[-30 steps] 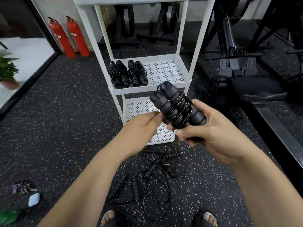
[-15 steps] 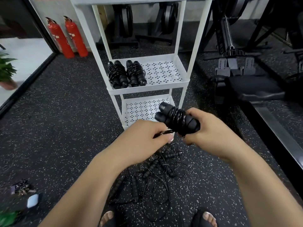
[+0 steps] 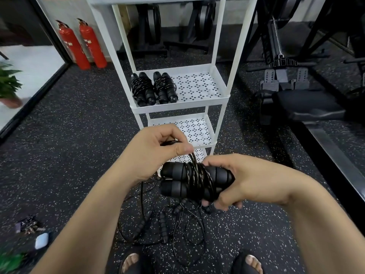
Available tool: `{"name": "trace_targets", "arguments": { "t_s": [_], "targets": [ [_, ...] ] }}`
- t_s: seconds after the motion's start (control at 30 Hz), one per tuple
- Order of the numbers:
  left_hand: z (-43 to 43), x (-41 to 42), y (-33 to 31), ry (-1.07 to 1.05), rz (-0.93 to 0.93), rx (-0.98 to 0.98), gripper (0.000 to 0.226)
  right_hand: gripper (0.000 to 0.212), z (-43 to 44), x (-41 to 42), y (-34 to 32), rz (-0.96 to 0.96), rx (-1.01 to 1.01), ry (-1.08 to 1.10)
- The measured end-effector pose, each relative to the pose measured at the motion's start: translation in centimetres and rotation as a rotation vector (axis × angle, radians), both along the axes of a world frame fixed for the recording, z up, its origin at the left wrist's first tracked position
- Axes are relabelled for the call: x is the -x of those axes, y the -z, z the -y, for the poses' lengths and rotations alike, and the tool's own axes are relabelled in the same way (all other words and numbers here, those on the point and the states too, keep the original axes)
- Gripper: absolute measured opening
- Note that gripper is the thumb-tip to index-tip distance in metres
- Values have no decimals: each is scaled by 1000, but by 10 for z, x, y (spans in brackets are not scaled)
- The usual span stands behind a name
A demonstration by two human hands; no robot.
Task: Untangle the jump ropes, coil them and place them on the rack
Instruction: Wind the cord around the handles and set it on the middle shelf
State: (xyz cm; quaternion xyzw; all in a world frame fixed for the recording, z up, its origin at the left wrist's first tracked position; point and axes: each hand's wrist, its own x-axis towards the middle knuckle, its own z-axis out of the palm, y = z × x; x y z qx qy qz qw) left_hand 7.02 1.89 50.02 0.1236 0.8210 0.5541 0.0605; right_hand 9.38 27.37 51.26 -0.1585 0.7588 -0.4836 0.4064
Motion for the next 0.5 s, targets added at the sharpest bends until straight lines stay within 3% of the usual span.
{"name": "trace_targets", "arguments": {
  "t_s": [0.13, 0.23, 0.4, 0.5],
  "targets": [
    [0, 5, 6, -3, 154, -151, 12, 50, -2, -4, -6, 49, 208, 11],
    [-8, 5, 9, -83, 285, -247, 40, 57, -4, -2, -6, 28, 354, 77],
    [-23, 3, 28, -102, 221, 143, 39, 58, -1, 1, -3, -11, 490, 318],
    [-36, -1, 29, 2, 150, 264, 42, 57, 1, 5, -1, -100, 415, 507]
  ]
}}
